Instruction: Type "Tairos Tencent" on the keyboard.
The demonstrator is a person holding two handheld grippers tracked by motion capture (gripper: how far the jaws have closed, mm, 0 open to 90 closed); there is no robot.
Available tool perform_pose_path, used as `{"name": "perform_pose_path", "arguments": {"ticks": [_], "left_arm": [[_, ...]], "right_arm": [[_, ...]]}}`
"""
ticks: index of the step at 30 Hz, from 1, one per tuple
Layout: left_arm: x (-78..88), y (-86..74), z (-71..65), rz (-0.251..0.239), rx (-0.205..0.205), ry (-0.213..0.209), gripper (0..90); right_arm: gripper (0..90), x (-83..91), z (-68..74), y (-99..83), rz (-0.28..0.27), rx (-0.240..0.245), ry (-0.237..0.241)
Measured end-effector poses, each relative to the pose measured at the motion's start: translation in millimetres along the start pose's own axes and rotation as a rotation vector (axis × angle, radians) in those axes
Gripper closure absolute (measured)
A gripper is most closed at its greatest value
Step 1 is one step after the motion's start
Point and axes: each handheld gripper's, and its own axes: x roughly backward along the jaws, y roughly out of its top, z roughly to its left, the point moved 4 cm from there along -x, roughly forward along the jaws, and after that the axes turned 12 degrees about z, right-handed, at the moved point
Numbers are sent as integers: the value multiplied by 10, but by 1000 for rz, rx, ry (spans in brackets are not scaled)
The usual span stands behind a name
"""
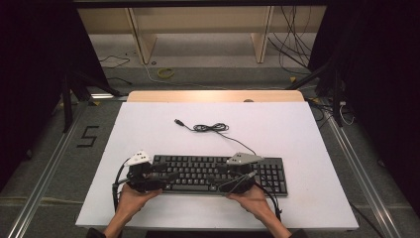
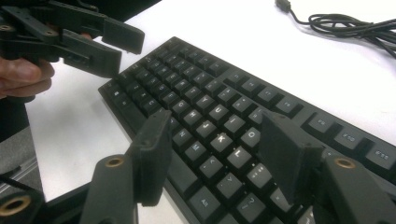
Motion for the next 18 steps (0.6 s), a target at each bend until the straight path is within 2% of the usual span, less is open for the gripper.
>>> {"name": "perform_pose_path", "arguments": {"ticks": [10, 18], "left_arm": [[-87, 89, -36, 5, -26, 7, 390], [-175, 135, -40, 40, -53, 22, 439]], "right_arm": [[396, 80, -22, -90, -5, -9, -14], [373, 118, -14, -136, -9, -10, -23]]}}
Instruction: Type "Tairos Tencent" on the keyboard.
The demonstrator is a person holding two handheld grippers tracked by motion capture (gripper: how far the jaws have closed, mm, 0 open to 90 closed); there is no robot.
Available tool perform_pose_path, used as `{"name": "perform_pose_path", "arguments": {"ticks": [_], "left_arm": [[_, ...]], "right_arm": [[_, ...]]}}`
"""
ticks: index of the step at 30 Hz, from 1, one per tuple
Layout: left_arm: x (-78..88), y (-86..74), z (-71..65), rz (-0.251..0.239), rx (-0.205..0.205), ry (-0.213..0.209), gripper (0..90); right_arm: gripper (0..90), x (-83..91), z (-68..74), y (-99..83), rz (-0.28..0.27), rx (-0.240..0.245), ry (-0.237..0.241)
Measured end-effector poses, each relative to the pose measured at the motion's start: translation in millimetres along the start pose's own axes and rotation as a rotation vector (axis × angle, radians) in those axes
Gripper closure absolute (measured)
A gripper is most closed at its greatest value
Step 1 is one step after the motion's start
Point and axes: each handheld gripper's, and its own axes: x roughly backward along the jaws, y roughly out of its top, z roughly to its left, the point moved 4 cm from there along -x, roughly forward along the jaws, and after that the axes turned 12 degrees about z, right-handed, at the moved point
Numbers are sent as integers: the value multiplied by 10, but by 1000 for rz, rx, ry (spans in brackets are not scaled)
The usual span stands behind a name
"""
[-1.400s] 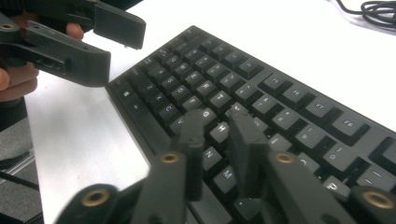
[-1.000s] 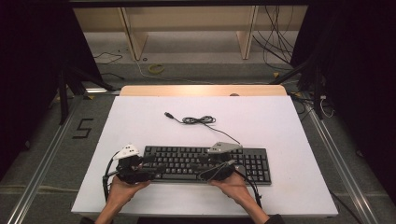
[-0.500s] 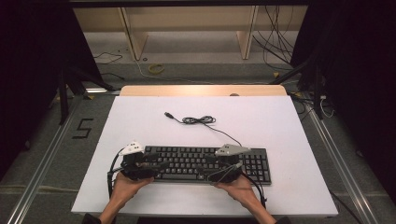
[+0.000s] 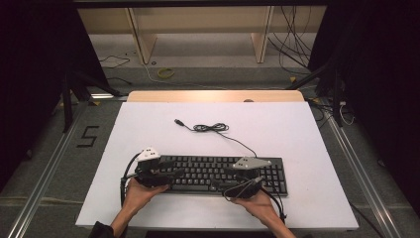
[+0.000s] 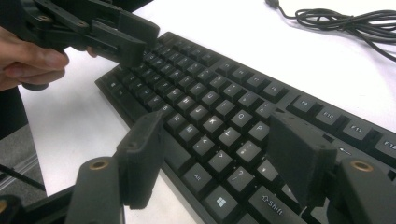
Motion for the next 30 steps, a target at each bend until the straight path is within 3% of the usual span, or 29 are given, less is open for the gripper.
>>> {"name": "perform_pose_path", "arguments": {"ticks": [7, 11, 20, 30], "left_arm": [[-101, 53, -7, 32, -25, 19, 522], [-141, 65, 4, 46, -36, 13, 606], [-210, 74, 14, 82, -59, 39, 764], [-298, 108, -14, 111, -86, 48, 884]], "right_arm": [[362, 64, 24, -30, -9, 6, 0], [355, 86, 35, -47, -14, 9, -2], [334, 118, 45, -69, -25, 9, -7], [323, 158, 51, -101, -35, 10, -9]]}}
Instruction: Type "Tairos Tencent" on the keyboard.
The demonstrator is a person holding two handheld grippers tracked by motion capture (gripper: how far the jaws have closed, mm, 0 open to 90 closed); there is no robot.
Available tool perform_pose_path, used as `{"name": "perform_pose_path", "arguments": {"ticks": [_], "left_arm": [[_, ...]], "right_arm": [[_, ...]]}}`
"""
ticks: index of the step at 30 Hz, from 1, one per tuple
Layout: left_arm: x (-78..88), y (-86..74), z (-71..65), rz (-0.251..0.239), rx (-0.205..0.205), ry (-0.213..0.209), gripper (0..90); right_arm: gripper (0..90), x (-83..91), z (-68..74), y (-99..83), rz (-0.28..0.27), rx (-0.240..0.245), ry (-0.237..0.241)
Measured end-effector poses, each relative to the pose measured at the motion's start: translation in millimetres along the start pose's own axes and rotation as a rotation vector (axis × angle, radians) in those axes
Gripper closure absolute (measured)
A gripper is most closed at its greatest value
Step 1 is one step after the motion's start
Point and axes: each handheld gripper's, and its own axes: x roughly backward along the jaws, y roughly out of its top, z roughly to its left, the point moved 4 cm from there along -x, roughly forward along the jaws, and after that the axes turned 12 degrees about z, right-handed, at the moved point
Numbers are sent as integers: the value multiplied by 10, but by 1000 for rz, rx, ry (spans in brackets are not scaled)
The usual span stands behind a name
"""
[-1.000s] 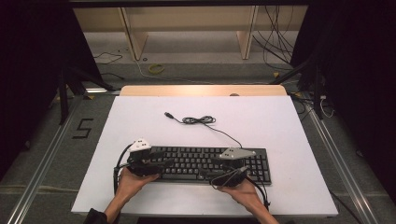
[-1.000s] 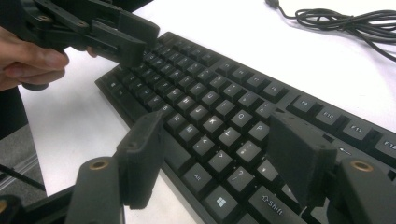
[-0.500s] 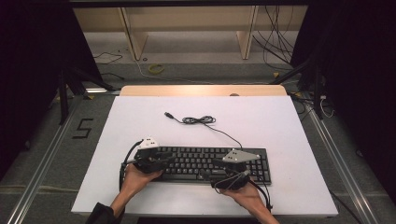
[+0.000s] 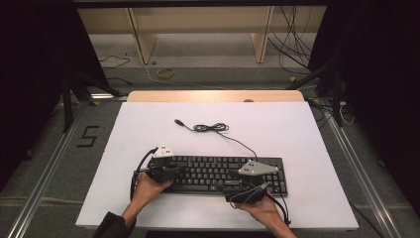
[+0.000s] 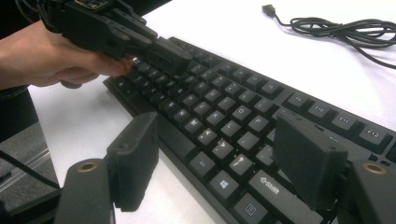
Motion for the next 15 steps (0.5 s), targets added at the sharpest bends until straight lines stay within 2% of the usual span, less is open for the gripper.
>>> {"name": "perform_pose_path", "arguments": {"ticks": [15], "left_arm": [[-86, 31, -2, 27, -5, 6, 893]], "right_arm": [[310, 60, -3, -31, -15, -3, -5]]}}
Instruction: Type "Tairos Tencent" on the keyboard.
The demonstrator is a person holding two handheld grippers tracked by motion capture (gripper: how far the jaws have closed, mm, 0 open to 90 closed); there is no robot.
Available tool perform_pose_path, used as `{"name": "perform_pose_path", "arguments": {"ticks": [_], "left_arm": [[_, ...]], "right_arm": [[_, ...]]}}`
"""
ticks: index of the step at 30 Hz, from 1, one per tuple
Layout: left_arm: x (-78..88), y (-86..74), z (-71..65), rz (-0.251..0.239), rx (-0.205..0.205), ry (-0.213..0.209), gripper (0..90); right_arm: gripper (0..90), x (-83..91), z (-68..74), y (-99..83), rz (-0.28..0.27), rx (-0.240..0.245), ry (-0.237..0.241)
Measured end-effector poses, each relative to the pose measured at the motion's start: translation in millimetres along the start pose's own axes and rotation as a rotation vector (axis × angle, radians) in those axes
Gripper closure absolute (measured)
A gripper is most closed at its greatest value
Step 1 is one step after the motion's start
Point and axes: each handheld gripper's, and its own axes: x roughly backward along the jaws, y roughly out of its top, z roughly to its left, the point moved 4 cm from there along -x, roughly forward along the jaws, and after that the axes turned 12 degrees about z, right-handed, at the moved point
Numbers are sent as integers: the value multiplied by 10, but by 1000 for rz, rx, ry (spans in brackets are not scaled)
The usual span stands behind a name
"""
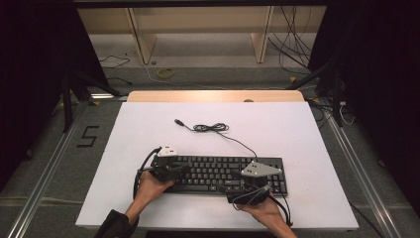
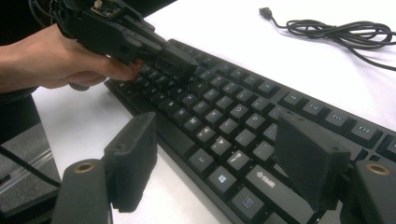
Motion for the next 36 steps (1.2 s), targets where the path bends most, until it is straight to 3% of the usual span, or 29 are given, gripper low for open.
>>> {"name": "perform_pose_path", "arguments": {"ticks": [28, 36], "left_arm": [[-43, -24, 11, 19, -7, -7, 891], [-2, 2, -3, 11, 3, -28, 767]], "right_arm": [[310, 25, -1, -20, 1, -2, -2], [310, 30, 0, -19, 0, -3, -1]]}}
